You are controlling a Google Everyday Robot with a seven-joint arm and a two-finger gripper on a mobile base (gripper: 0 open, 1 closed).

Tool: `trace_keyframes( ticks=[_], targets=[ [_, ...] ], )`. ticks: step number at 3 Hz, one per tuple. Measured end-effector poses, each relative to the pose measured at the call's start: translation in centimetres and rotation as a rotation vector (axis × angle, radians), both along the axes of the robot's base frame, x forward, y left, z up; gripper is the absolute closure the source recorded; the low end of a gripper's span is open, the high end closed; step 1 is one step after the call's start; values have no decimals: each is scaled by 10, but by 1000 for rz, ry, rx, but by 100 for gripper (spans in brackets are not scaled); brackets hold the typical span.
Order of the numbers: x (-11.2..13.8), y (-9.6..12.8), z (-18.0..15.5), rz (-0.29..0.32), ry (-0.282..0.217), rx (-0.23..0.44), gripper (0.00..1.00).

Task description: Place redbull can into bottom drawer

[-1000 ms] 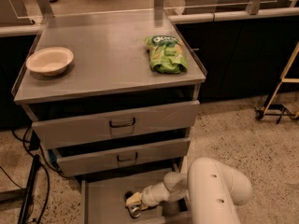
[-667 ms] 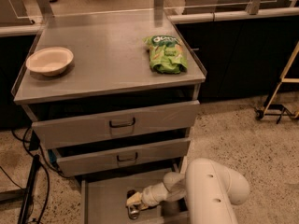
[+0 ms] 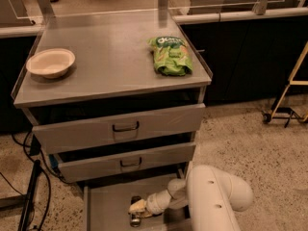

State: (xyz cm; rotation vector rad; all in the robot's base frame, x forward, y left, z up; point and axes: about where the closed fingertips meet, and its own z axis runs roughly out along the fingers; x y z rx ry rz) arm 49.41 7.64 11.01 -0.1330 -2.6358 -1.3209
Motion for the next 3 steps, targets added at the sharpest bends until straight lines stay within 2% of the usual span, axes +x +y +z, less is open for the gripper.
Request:
trace_keyframes(
  ticks=[1, 3],
  targets=[
    [0, 0, 0, 0, 0, 0, 82],
    [0, 0, 0, 0, 0, 0, 36]
  ],
)
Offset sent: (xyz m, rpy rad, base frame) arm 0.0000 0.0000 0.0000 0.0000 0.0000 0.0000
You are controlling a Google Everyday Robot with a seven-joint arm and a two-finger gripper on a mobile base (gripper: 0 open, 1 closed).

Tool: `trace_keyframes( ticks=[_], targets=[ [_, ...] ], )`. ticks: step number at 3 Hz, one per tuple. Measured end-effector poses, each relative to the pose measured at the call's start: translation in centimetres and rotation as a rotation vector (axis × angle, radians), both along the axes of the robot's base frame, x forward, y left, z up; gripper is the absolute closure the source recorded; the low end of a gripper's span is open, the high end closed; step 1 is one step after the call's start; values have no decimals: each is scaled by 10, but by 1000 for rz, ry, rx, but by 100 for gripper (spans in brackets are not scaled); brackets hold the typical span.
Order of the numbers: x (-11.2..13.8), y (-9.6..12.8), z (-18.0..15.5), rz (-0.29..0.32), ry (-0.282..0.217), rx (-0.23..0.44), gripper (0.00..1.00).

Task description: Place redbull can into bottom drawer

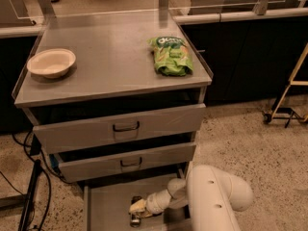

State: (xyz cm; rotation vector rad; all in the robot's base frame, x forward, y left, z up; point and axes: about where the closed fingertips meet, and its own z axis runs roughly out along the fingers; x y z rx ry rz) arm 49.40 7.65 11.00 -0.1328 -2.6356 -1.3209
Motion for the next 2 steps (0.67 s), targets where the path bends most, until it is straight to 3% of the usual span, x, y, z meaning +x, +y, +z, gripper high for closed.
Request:
trace_keyframes(
  ticks=[1, 2],
  targets=[
    [0, 0, 0, 0, 0, 0, 12],
    [0, 0, 0, 0, 0, 0, 0]
  ],
)
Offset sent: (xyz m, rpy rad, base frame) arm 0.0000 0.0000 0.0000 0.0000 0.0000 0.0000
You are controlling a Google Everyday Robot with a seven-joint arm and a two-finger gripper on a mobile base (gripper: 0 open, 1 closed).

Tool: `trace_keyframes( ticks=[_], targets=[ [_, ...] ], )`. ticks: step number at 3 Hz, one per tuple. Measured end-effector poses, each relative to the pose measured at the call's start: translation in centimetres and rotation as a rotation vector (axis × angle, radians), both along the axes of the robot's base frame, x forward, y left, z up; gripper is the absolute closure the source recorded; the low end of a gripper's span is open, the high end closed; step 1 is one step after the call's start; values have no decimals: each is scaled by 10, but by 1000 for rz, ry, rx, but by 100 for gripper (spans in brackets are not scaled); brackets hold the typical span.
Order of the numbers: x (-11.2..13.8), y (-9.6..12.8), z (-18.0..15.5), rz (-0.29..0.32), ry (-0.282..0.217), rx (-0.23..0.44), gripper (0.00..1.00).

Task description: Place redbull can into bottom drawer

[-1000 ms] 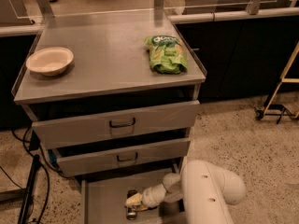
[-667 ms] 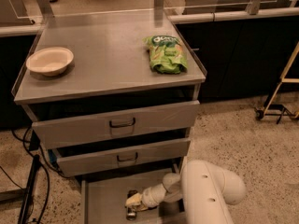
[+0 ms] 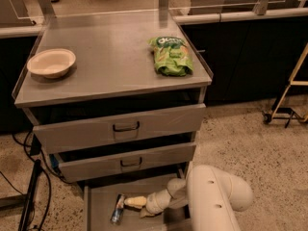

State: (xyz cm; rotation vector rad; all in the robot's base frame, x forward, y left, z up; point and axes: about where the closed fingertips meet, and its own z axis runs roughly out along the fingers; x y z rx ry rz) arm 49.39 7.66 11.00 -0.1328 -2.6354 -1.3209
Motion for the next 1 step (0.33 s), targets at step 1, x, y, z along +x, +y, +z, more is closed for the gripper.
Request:
trace_keyframes(
  ticks=[1],
  targets=[
    [0, 0, 0, 0, 0, 0, 0]
  ],
)
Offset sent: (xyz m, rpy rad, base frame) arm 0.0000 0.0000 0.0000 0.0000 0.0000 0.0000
